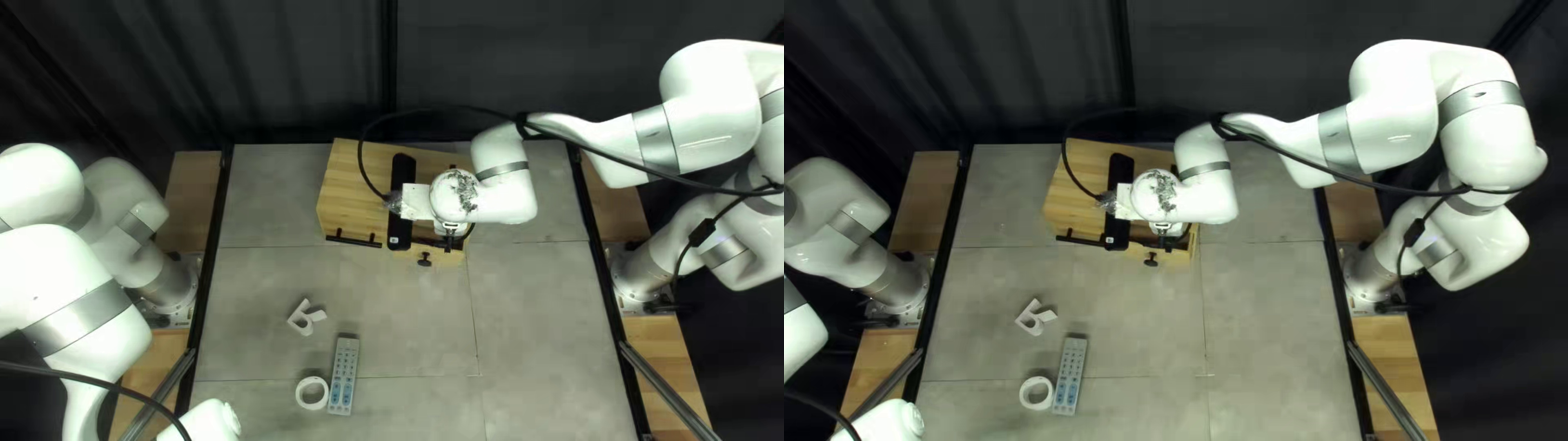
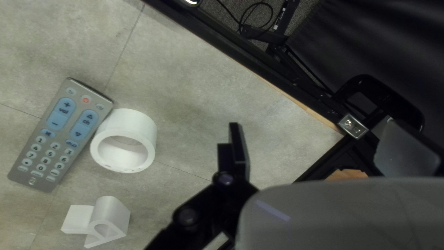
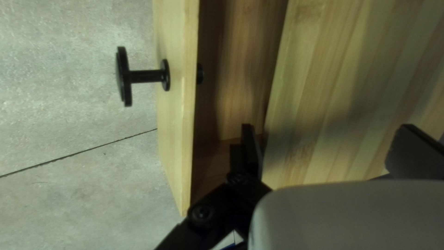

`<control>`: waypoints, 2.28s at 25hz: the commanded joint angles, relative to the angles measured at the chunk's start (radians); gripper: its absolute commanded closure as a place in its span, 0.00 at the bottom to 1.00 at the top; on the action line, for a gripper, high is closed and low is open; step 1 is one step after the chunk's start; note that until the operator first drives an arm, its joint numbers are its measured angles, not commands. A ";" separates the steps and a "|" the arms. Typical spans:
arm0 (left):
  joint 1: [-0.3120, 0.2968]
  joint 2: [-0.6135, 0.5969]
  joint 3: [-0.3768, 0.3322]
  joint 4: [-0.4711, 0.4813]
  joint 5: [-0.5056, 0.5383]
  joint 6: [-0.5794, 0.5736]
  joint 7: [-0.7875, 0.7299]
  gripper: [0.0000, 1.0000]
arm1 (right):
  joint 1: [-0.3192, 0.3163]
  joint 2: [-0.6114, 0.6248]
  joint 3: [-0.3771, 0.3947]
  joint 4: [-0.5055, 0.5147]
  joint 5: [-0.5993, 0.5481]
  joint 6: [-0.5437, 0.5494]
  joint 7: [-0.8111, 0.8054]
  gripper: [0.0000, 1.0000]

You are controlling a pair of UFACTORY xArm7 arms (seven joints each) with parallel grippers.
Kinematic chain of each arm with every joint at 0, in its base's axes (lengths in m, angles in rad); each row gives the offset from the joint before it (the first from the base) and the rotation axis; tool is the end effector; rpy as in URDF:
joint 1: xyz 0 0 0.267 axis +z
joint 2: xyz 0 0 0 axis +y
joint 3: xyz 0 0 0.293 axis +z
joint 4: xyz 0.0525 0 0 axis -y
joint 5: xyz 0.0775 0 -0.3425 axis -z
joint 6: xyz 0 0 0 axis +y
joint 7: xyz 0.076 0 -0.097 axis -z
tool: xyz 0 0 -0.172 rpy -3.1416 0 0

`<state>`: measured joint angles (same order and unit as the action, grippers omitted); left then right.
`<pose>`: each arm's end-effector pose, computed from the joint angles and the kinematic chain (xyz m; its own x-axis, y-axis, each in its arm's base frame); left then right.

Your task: Open drawers and place objects into drawer and close

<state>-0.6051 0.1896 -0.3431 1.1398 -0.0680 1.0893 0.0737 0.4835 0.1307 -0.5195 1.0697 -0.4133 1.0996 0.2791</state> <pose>0.2585 -0.3933 0.1384 0.5423 -0.8314 -0.1214 -0.8220 -0.5549 0.1281 0.4535 -0.1042 0.1605 0.9909 -0.1139 -0.0720 -0.0731 -0.9032 0.4229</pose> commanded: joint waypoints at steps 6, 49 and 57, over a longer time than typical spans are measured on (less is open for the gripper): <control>0.000 0.000 0.000 0.000 0.000 0.000 0.000 0.00 | 0.023 0.006 0.012 -0.014 -0.060 0.014 0.008 0.00; 0.000 0.000 0.000 0.000 0.000 0.000 0.000 0.00 | 0.029 -0.018 0.002 0.004 -0.115 0.090 0.026 0.00; 0.000 0.000 0.000 0.000 0.000 0.000 0.000 0.00 | 0.029 -0.015 0.002 0.005 -0.112 0.090 0.022 0.00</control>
<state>-0.6051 0.1896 -0.3431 1.1398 -0.0680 1.0893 0.0737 0.5116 0.1164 -0.5172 1.0764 -0.5245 1.1889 0.3017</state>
